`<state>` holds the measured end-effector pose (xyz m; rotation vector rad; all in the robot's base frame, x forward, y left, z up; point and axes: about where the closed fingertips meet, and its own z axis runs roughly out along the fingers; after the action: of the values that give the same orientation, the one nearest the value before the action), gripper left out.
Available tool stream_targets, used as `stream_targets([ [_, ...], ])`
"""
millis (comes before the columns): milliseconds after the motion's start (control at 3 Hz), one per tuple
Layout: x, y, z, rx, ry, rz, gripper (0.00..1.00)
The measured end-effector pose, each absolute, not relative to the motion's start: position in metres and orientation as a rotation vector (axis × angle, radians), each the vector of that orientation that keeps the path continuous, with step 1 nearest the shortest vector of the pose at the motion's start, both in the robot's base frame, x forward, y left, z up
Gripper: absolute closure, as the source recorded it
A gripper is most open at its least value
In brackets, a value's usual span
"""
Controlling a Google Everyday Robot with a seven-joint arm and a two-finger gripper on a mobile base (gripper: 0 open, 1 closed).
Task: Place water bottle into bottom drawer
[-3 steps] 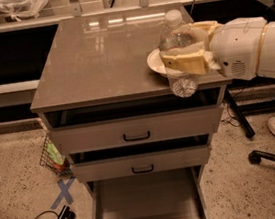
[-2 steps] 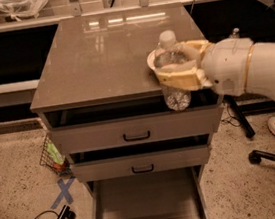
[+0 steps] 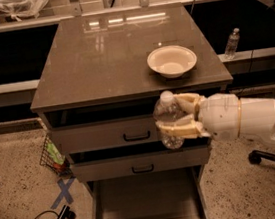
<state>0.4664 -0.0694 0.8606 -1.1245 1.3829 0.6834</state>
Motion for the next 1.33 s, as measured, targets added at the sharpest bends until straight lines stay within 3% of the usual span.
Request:
stream_targets([
  [1333, 0.436, -0.084, 0.759, -1.186, 1.254, 0.862, 1.00],
])
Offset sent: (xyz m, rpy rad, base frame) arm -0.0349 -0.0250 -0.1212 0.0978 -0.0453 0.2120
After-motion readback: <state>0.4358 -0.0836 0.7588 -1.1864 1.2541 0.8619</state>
